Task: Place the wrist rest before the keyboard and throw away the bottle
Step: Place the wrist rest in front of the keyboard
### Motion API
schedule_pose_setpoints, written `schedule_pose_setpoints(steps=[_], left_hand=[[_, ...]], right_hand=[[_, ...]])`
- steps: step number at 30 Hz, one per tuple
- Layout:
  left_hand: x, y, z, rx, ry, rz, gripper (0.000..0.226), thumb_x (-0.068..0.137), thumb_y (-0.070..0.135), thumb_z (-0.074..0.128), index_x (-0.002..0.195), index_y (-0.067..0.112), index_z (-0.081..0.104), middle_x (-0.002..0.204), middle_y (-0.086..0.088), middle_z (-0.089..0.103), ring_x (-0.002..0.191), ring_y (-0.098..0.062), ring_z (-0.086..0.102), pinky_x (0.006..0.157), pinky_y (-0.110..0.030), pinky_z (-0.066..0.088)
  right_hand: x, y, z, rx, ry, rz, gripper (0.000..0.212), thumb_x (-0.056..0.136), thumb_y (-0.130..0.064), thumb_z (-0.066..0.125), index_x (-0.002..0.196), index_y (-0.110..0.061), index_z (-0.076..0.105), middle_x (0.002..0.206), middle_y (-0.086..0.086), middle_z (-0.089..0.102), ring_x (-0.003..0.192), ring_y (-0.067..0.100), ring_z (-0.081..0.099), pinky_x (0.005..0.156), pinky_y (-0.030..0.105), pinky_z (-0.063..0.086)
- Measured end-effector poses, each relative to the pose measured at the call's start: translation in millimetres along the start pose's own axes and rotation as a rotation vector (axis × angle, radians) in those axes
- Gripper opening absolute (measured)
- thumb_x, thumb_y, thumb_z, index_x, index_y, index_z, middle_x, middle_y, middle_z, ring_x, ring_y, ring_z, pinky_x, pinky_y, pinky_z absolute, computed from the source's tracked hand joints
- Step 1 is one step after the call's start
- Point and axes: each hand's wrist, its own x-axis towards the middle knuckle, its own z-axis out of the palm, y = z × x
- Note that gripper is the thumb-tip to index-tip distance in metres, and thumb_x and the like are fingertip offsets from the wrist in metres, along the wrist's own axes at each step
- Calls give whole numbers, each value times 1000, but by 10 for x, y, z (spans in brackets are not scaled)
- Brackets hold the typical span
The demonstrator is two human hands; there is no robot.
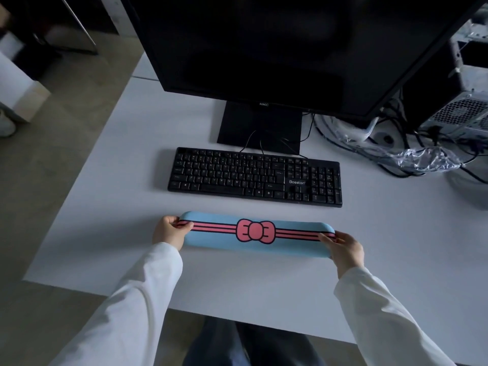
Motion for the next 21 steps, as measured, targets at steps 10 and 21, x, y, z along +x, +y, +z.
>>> schedule_pose_setpoints(steps=[10, 21], left_hand=[[-173, -47, 111, 296, 159, 316, 36, 84, 19, 60, 118, 8, 60, 123, -18, 62, 119, -37, 47, 98, -35, 31], [-441, 86, 929, 358, -5, 911, 28, 73, 15, 54, 96, 13, 69, 100, -5, 73, 102, -12, 44, 86, -25, 33]], right_hand=[[-165, 61, 78, -255, 189, -151, 35, 84, -20, 54, 116, -6, 58, 120, 23, 54, 114, 39, 46, 96, 40, 36], [-339, -82, 921, -617, 51, -850, 26, 72, -23, 48, 86, -11, 66, 82, 8, 67, 73, 30, 61, 64, 33, 51]])
